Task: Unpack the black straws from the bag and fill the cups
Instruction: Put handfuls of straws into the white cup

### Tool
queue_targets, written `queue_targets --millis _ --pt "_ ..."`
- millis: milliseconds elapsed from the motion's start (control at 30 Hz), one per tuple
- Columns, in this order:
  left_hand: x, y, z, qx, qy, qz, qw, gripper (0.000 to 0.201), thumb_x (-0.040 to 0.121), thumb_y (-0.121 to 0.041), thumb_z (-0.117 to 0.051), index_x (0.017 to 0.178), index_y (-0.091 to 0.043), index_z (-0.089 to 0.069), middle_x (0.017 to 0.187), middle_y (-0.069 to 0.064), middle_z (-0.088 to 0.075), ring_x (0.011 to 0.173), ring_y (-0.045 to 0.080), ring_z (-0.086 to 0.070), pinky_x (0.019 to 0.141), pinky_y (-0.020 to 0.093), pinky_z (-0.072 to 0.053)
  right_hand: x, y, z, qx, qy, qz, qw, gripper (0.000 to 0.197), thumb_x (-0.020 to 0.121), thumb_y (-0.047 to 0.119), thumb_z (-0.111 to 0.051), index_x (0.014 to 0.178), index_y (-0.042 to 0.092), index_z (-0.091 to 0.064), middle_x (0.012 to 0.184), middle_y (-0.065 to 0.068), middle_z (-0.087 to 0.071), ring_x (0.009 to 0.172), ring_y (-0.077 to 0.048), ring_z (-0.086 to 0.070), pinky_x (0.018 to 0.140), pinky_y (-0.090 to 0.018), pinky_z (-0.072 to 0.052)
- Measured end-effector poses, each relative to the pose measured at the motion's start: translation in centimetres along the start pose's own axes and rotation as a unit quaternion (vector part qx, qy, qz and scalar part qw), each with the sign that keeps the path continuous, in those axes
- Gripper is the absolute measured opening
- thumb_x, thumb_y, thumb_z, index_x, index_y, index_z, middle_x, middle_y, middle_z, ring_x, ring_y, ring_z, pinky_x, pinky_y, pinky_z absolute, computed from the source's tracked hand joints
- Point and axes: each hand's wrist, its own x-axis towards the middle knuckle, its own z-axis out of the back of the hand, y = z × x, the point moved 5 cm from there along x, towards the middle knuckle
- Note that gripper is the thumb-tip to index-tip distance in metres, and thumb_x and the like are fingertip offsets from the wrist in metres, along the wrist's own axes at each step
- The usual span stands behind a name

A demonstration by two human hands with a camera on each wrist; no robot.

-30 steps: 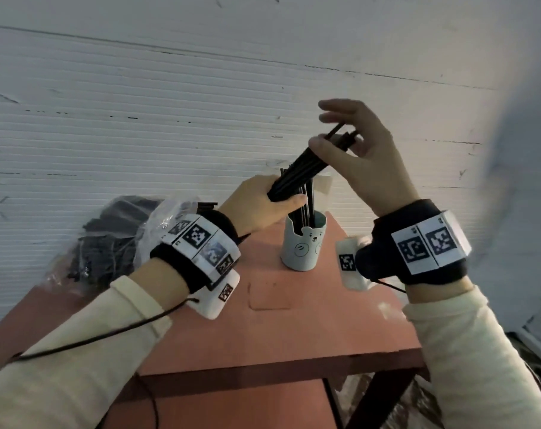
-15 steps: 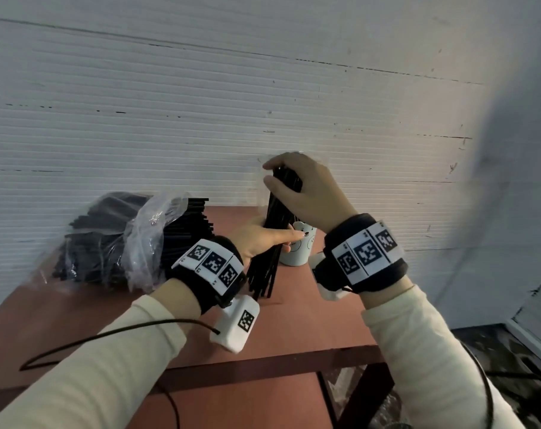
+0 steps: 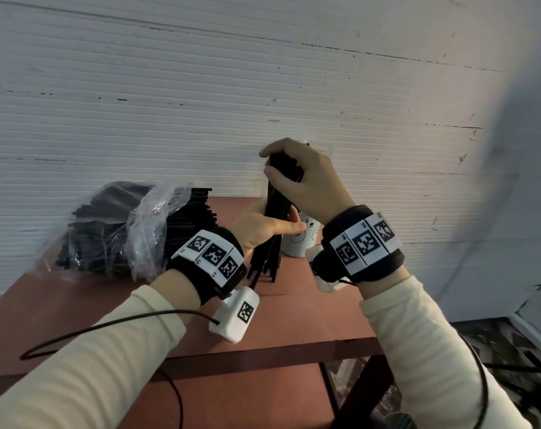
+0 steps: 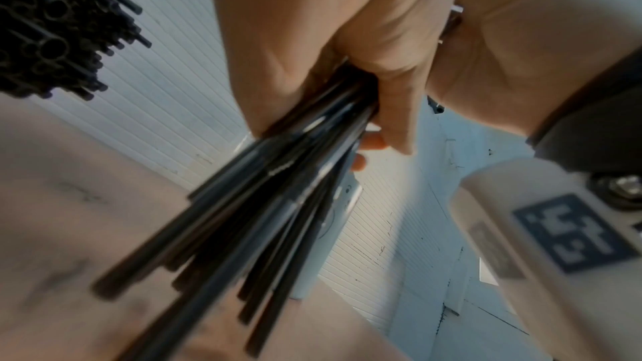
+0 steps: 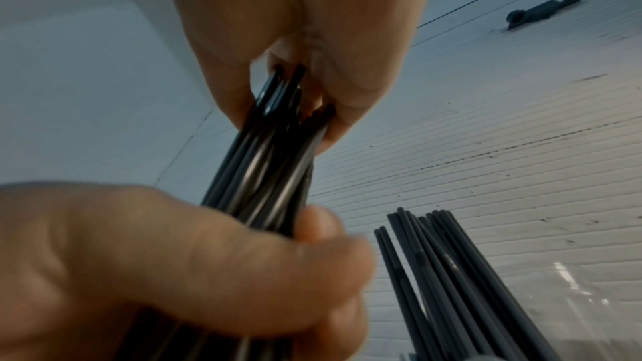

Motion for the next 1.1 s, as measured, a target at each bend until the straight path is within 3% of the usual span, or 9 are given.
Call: queue_targets --millis 167,400,500,600,700,800,900,933,1100 --pt "0.2 -0.2 0.3 -0.022 -0.020 -0.010 1.000 0.055 0.064 -0.033 -0.083 0.105 0.001 -0.067 0.104 0.022 -0.070 0.094 0.026 -0.068 0.098 0.042 -0.050 0.4 1.0 0.0 0.029 -0.015 0.029 0.999 0.012 0.087 0.015 -0.065 0.099 0.012 -0.068 0.094 0.004 -0.067 0.090 -0.003 -0.059 0.083 -0.015 -0.046" --pt "0.7 1.4 0.9 0.031 0.019 0.094 0.995 0.028 0.075 -0.011 -0.080 0.099 0.000 -0.070 0.104 0.014 -0.069 0.111 0.026 -0.063 0.108 0.040 -0.042 0.1 -0.1 -1.3 -0.006 -0.024 0.024 0.999 0.007 0.083 0.011 -0.066 0.090 0.010 -0.067 0.093 0.005 -0.058 0.087 -0.006 -0.054 0.082 -0.016 -0.044" --pt "0.6 1.5 0.7 0.044 0.032 0.096 0.994 0.017 0.072 -0.014 -0.082 0.084 -0.009 -0.071 0.094 0.010 -0.068 0.101 0.025 -0.065 0.106 0.042 -0.044 0.0 -0.2 -1.7 -0.001 -0.013 0.018 1.000 0.009 0.082 0.009 -0.065 0.092 0.009 -0.064 0.088 0.002 -0.058 0.083 -0.011 -0.054 0.080 -0.024 -0.046" --pt "0.4 1.4 0.4 0.039 0.056 0.092 0.993 0.027 0.071 -0.028 -0.081 0.083 -0.007 -0.069 0.085 0.007 -0.067 0.087 0.018 -0.063 0.101 0.041 -0.046 -0.1 -0.3 -1.5 0.004 -0.030 0.021 0.999 0.018 0.081 0.007 -0.065 0.100 0.009 -0.065 0.094 -0.001 -0.061 0.090 -0.009 -0.055 0.084 -0.019 -0.045" --pt "0.4 1.9 0.3 0.058 0.069 0.113 0.989 0.041 0.066 -0.033 -0.081 0.091 -0.002 -0.072 0.096 0.010 -0.072 0.099 0.021 -0.066 0.104 0.039 -0.044 -0.4 -0.6 -1.4 0.013 -0.032 0.011 0.999 0.020 0.082 0.006 -0.065 0.102 0.009 -0.066 0.099 -0.001 -0.060 0.094 -0.007 -0.055 0.086 -0.015 -0.044" --pt "0.3 2.4 0.0 0.087 0.075 0.130 0.985 0.039 0.077 -0.034 -0.077 0.095 0.000 -0.071 0.094 0.008 -0.072 0.104 0.024 -0.065 0.105 0.037 -0.043 -0.7 -0.8 -1.5 0.017 -0.024 -0.001 1.000 0.019 0.081 0.008 -0.066 0.100 0.009 -0.065 0.097 0.001 -0.058 0.094 -0.010 -0.054 0.086 -0.024 -0.047" --pt "-0.2 1.7 -0.4 0.106 0.077 0.146 0.981 0.036 0.091 -0.038 -0.064 0.084 -0.003 -0.066 0.082 0.003 -0.065 0.085 0.014 -0.060 0.073 0.008 -0.050 -0.9 -0.7 -0.8 0.016 -0.030 -0.011 0.999 0.034 0.081 0.014 -0.070 0.113 0.010 -0.060 0.108 0.000 -0.055 0.101 -0.009 -0.052 0.090 -0.025 -0.047" --pt "-0.3 1.4 -0.4 0.110 0.076 0.141 0.981 0.035 0.093 -0.038 -0.060 0.078 -0.008 -0.063 0.079 0.003 -0.064 0.081 0.012 -0.059 0.067 0.008 -0.049 -1.0 -0.8 -0.3 0.019 -0.037 -0.023 0.999 0.042 0.081 0.017 -0.073 0.118 0.012 -0.056 0.112 0.000 -0.053 0.103 -0.007 -0.052 0.090 -0.022 -0.048" --pt "-0.7 -1.5 -0.2 0.126 0.080 0.048 0.988 0.036 0.094 -0.035 -0.059 0.070 -0.009 -0.059 0.071 0.004 -0.062 0.082 0.018 -0.062 0.091 0.032 -0.047 -1.6 -1.4 2.0 0.067 -0.039 -0.088 0.993 0.070 0.070 0.045 -0.081 0.125 0.024 -0.044 0.120 0.001 -0.052 0.099 -0.010 -0.057 0.079 -0.018 -0.050"
